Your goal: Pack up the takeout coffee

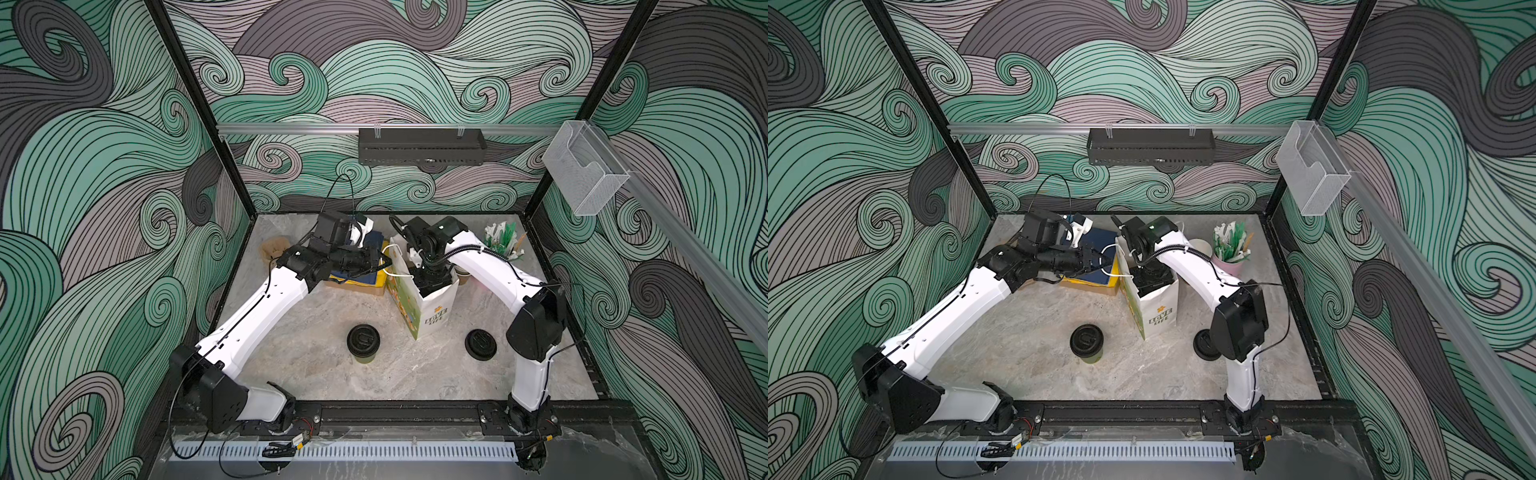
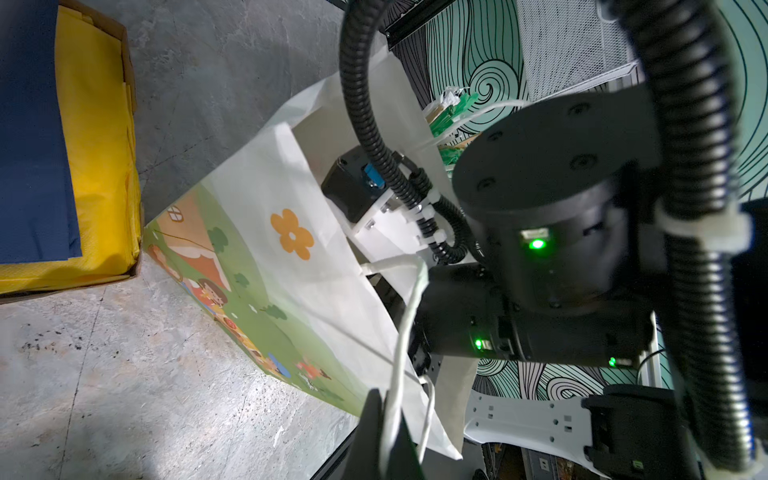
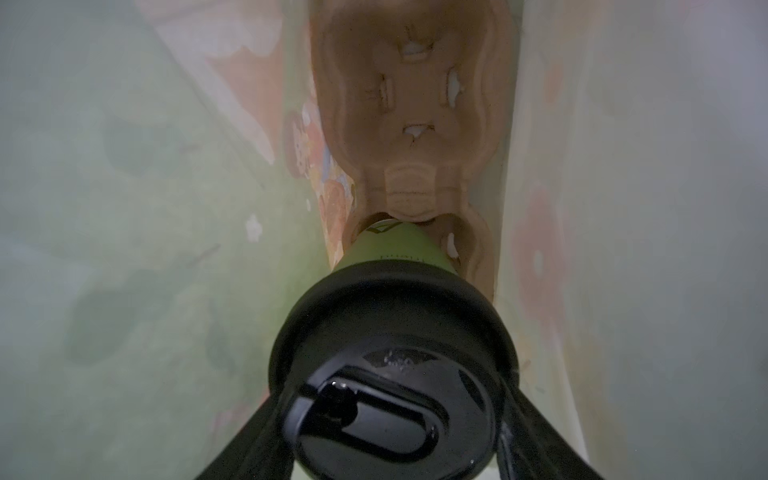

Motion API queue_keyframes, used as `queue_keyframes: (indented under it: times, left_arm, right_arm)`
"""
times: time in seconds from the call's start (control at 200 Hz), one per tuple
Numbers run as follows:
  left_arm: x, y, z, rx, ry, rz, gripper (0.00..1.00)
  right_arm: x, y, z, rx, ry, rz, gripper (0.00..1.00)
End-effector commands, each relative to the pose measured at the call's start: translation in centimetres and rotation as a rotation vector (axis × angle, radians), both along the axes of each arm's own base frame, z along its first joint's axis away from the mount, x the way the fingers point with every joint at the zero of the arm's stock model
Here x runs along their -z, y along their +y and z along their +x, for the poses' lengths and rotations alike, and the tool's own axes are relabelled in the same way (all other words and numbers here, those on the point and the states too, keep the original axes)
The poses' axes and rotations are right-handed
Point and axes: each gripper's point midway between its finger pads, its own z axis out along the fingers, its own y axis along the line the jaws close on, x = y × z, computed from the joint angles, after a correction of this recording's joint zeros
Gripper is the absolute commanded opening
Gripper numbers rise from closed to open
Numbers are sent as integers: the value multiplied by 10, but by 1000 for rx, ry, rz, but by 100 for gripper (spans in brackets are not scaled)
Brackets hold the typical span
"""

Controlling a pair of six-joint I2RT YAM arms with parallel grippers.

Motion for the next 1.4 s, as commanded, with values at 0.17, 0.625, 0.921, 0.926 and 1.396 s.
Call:
queue_keyframes:
  times: [0.17, 0.625, 0.921, 0.926, 1.396]
  left_arm:
    - [-6, 5, -3, 2, -26, 10, 0]
    - [-7, 5, -3, 4, -28, 10, 0]
    - [-8, 5, -3, 2, -31, 10, 0]
    - [-8, 5, -3, 2, -31, 10, 0]
    - [-8, 5, -3, 3, -28, 14, 0]
  right_arm:
    - [20, -4, -2, 10, 32, -44, 62]
    - [25, -13, -1, 36, 17, -83, 62]
    - [39, -11, 3, 36, 14, -84, 62]
    - [39, -10, 3, 36, 15, -84, 62]
    - [59, -15, 7, 40, 8, -118, 61]
